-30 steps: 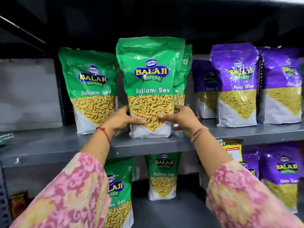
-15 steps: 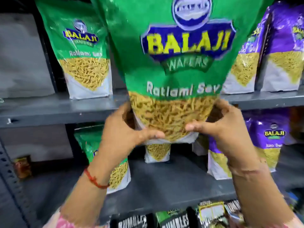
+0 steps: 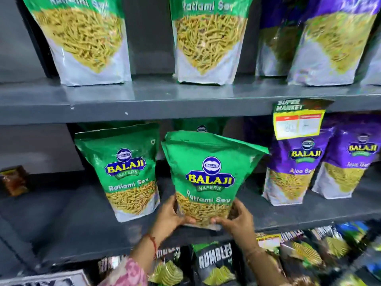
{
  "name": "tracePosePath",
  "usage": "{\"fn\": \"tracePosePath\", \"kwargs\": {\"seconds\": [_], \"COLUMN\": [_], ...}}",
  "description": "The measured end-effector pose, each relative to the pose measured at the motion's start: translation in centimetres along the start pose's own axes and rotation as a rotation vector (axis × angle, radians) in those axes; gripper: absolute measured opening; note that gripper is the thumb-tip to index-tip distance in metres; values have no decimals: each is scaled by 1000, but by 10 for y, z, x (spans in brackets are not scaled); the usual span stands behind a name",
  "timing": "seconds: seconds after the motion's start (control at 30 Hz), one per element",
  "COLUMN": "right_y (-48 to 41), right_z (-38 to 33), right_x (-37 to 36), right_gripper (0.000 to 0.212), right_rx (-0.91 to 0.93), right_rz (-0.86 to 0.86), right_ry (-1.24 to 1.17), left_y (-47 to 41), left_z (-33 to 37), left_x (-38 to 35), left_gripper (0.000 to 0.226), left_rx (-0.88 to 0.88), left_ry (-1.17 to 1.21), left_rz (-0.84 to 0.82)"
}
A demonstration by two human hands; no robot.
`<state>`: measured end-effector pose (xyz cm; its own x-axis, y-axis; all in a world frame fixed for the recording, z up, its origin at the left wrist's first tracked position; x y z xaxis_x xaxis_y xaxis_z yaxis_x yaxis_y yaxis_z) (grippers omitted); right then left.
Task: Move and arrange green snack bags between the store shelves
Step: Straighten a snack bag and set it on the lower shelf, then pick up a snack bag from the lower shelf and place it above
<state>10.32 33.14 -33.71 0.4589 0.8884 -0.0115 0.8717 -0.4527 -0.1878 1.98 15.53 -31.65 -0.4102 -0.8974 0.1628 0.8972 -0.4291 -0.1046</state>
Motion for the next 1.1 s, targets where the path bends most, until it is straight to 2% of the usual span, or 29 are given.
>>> {"fn": "tracePosePath", "kwargs": {"seconds": [0.1,0.23,0.43,0.6,0.67,0.73,0.8,0.87,0.9,0.97,1.1], "right_y": [-35,-65,-74,-75,-73,-65,-47,-24,-13,4,18], "right_z": [10,19,36,38,35,33,24,6,-8,-47,-147], "right_x": [-16,-32,-37,-36,-35,-32,-28,-29,-35,-52,-85], "right_gripper": [57,56,55,56,69,96,106,90,78,60,43], "right_rx": [-18,-49,-95,-110,-114,-94,-18,151,260,479,780], "right_rz": [-6,-43,-73,-118,-140,-108,42,213,251,275,259], "right_ry": [12,5,-33,-29,-20,41,241,392,390,317,117], "left_y": [-35,-58,-63,-65,-61,-51,-28,3,16,33,52], "left_z": [-13,-27,-43,-50,-49,-51,-50,-35,-22,14,115], "left_x": [10,18,19,17,16,17,22,28,31,37,60], "left_gripper": [64,63,86,89,88,85,60,23,16,21,3], "left_rx": [13,33,86,126,106,76,26,-97,-188,-345,-659], "left_ry": [0,29,-78,-70,-77,-92,-111,-210,-250,-248,-129], "left_rz": [18,47,28,4,7,70,277,531,623,718,852]}}
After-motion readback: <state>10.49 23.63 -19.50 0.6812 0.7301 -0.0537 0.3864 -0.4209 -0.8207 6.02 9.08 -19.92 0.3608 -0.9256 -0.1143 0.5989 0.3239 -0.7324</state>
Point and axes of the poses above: each hand's wrist, its own y-axis away from the middle knuckle, its own x-axis out of the back of the hand, z = x × y, the point moved 3 cm from there along -y, towards the middle knuckle, and after that the axes turned 1 degree about z, right-handed, at the moved point
